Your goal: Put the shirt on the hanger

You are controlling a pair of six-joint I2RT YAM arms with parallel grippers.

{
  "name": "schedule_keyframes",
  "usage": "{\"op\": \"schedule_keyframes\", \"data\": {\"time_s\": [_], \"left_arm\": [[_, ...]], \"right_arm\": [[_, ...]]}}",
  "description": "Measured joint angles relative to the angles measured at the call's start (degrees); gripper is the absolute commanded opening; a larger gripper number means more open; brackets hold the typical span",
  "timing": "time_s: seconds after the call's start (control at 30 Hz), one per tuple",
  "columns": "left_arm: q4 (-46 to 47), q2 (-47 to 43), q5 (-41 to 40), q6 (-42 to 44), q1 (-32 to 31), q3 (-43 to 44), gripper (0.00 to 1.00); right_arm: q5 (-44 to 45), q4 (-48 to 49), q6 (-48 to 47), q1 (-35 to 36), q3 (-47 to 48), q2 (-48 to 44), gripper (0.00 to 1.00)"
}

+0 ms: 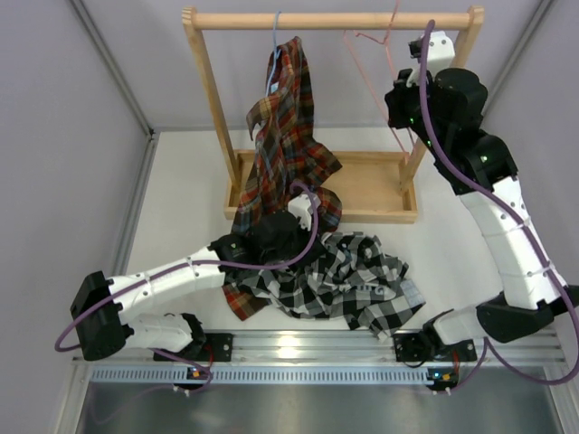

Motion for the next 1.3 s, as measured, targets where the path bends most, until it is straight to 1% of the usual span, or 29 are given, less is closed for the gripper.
{"op": "schedule_keyframes", "data": {"time_s": [0.13,0.27,0.4,0.53,0.67,0.83,0.97,1.13,1.3], "left_arm": [[-0.07,0.02,-1.57,-0.28,0.0,0.48,0.0],[-0.24,0.83,-3.85,-0.52,0.0,3.37,0.0],[-1.86,2.73,-7.39,-1.03,0.0,8.22,0.0],[-4.48,6.62,-10.19,-1.11,0.59,14.8,0.0],[-6.43,10.73,-11.06,-1.16,2.58,19.26,0.0],[-8.37,15.15,-10.54,-1.05,5.97,21.99,0.0],[-9.6,17.99,-9.14,-0.66,7.43,23.82,0.0],[-10.01,18.64,-5.66,0.85,7.45,24.87,0.0],[-10.08,18.16,0.11,2.71,7.23,25.07,0.0]], "right_arm": [[-1.79,0.26,0.46,-0.44,-1.7,-3.32,0.0],[-3.78,-0.44,0.48,-0.55,-3.74,-6.99,0.0],[-6.03,-2.56,1.31,-0.76,-10.23,-13.53,0.0],[-8.9,-10.19,3.02,-0.87,-19.43,-23.91,0.0],[-11.87,-19.89,4.2,-0.87,-26.05,-34.62,0.0],[-18.51,-31.87,5.27,-0.87,-28.68,-46.88,0.0],[-23.61,-36.09,6.49,-0.79,-30.6,-53.11,0.0],[-26.97,-38.07,7.43,-0.79,-37.18,-55.06,0.0],[-27.67,-37.77,8.59,-0.79,-42.03,-54.86,0.0]]}}
